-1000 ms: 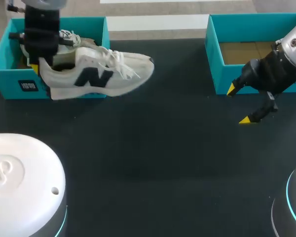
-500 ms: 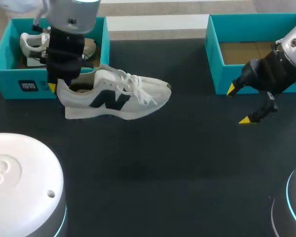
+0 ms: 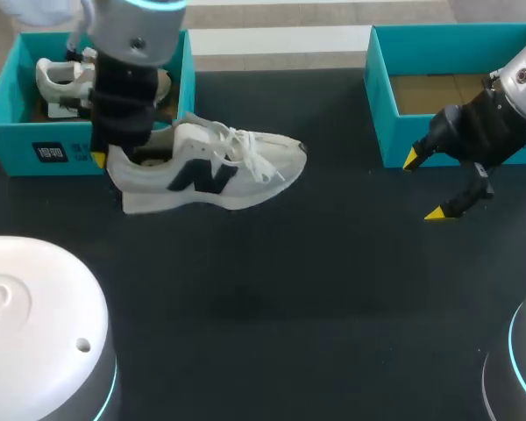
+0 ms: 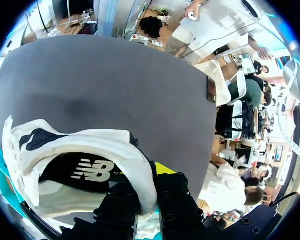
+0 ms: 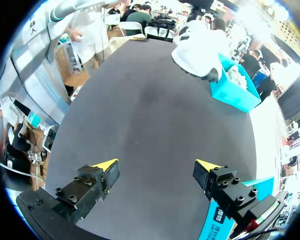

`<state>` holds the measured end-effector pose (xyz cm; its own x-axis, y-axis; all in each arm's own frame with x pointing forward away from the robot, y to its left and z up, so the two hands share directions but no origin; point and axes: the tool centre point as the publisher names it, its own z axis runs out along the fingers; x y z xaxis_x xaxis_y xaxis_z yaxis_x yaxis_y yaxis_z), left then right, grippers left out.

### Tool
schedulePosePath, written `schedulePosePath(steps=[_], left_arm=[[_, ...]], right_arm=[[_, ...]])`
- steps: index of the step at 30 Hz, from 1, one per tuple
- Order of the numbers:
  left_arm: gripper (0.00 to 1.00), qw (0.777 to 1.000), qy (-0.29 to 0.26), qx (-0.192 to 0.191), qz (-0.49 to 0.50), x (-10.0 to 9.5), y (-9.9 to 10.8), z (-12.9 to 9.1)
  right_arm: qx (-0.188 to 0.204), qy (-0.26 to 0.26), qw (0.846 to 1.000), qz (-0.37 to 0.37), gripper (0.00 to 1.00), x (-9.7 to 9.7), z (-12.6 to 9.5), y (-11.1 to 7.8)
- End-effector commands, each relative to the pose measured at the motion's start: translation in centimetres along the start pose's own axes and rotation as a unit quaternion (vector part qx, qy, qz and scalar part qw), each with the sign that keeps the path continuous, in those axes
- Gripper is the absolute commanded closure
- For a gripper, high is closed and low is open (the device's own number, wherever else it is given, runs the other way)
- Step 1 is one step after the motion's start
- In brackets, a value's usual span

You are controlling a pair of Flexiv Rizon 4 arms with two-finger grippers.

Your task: Take the shoe out of the shoebox, open the shoe tongue, remove and reinsert the insole, then place the shoe into the shoebox

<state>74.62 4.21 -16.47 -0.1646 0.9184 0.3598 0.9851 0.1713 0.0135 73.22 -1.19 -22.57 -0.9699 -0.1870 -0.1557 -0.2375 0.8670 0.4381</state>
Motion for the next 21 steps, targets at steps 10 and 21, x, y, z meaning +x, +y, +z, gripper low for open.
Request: schedulePosePath(steps=[10,21], left_arm=[[1.00,0.999,0.011,-0.039,-0.001,-5.0,-4.3,2.6],[1.00,1.000,0.011,-0.028,0.006,-8.2,-5.8,5.7]], right_arm=[[0.002,0.000,1.000,0.001,0.00,0.0,0.1,0.0],[0.002,0.000,1.000,0.001,0.00,0.0,0.1,0.0]])
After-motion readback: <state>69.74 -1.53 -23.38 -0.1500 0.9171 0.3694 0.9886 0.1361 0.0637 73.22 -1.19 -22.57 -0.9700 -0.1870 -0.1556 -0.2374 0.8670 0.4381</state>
